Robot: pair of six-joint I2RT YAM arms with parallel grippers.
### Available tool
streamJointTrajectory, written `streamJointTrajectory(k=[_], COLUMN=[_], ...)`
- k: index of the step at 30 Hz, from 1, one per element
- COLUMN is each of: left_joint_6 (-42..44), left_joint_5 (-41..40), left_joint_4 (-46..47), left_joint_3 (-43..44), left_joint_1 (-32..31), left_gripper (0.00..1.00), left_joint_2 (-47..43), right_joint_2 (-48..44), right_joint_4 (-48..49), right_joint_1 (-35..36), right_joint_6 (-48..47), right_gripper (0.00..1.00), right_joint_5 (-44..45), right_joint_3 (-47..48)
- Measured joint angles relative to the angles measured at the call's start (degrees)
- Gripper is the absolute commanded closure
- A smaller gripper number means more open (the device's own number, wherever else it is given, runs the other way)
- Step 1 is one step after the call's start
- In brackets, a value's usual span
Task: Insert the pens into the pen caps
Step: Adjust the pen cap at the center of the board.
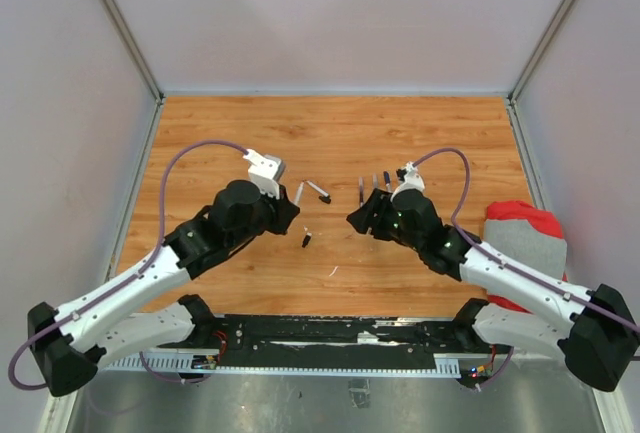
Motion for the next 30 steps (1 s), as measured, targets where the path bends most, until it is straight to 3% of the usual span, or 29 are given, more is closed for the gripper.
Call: streamJointTrajectory(k=[8,17,30], left_joint_6=[1.92,3.02,4.68], left_joint_5=[-7.56,-2.78,-6.91], left_joint_4=[-6.71,-11.76,-14.16], left_joint_3=[2.38,2.54,3.21], left_joint_1=[1.25,15.82,16.09], left_gripper=[0.99,1.0,1.0], left_joint_2=[-9.51,-12.37,-25.29], right_joint_2=[10.32,28.11,51.23], right_joint_4=[-12.07,-25.09,-40.85], right_joint_1=[1.09,5.7,7.65], right_joint_6=[2.49,8.63,17.07], right_gripper=[0.37,0.37,0.4], right_joint_5=[6.12,10.43,9.03], right_joint_3=[10.88,28.87,52.13])
